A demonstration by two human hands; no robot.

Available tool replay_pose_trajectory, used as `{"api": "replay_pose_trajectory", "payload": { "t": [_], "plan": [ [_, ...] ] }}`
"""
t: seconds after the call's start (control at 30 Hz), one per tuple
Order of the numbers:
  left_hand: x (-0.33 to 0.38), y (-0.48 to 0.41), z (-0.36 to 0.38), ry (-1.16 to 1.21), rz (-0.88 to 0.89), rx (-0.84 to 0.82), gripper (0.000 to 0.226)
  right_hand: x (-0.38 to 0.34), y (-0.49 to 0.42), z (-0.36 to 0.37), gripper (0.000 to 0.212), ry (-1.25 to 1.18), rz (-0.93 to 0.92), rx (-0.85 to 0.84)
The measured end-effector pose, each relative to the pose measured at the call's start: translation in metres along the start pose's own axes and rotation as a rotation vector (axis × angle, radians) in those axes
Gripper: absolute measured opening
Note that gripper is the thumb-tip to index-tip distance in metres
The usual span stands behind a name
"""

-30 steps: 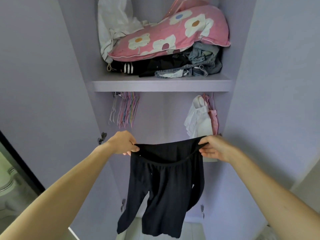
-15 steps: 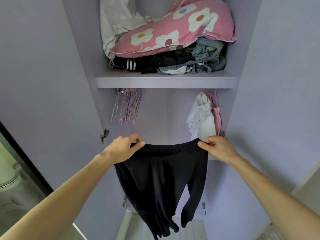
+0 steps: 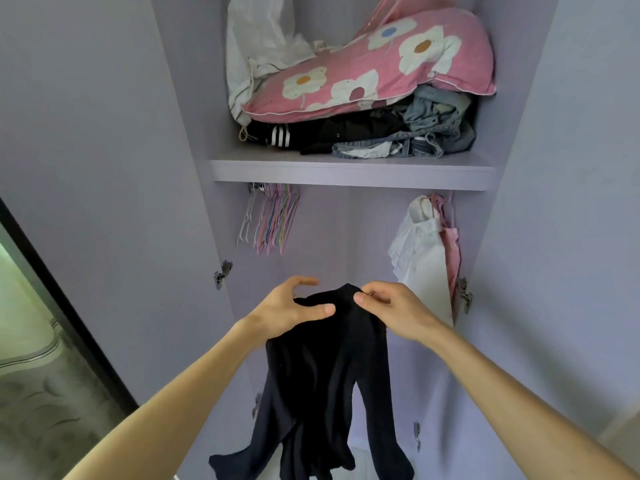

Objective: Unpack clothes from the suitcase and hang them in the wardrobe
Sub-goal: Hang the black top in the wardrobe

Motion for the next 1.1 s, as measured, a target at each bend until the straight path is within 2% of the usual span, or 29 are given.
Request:
{"api": "replay_pose_trajectory", "payload": {
  "t": [0.07,0.2,0.23,0.33,0.43,0.47,0.53,0.63,0.7,0.77,0.83,0.9,1.0,1.1],
  "plan": [
    [0.01,-0.003,0.009,-0.146,0.055,-0.007,0.073,-0.01,-0.009,0.003,0.02,0.009,-0.052,-0.056],
    [0.007,-0.002,0.007,-0.264,0.051,0.034,0.026,-0.013,-0.02,0.007,0.017,0.004,-0.085,-0.093],
    [0.005,-0.001,0.004,-0.268,0.041,0.055,0.024,-0.012,-0.021,0.007,0.016,-0.002,-0.082,-0.09],
    [-0.003,0.001,-0.013,-0.242,0.028,0.107,0.026,-0.014,-0.031,0.015,0.017,-0.035,-0.073,-0.082],
    [-0.014,0.0,-0.023,-0.199,-0.002,0.066,0.037,-0.024,-0.041,0.031,0.021,-0.093,-0.081,-0.077],
    [-0.016,0.0,-0.025,-0.224,-0.002,0.05,0.04,-0.029,-0.045,0.039,0.021,-0.106,-0.084,-0.08],
    [-0.019,-0.003,-0.033,-0.308,0.025,0.05,0.021,-0.038,-0.055,0.051,0.019,-0.114,-0.082,-0.072],
    [-0.018,-0.009,-0.066,-0.387,0.073,0.112,0.034,-0.044,-0.076,0.059,0.017,-0.12,-0.042,0.015],
    [-0.013,-0.014,-0.091,-0.463,0.116,0.146,0.027,-0.044,-0.089,0.058,0.016,-0.115,-0.013,0.081],
    [-0.007,-0.021,-0.113,-0.632,0.189,0.18,0.022,-0.046,-0.105,0.064,0.014,-0.097,0.009,0.125],
    [0.004,-0.025,-0.122,-0.94,0.26,0.219,0.019,-0.05,-0.116,0.074,0.012,-0.075,0.038,0.148],
    [0.008,-0.032,-0.139,-1.183,0.248,0.249,0.022,-0.052,-0.134,0.086,0.011,-0.034,0.062,0.183],
    [-0.005,-0.048,-0.18,-1.398,0.179,0.272,0.03,-0.045,-0.171,0.099,0.009,-0.004,0.106,0.229],
    [-0.019,-0.064,-0.232,-1.597,0.214,0.376,0.033,-0.033,-0.222,0.105,0.008,0.021,0.173,0.232]
  ]
}}
Point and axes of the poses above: each hand's wrist, its own y-axis away from the middle knuckle, its own z-axis out of the palm, x = y × z, the point moved 7 cm from there along -y, towards the middle knuckle, and after that the axes turned 2 degrees about -x, right-handed, at the moved point
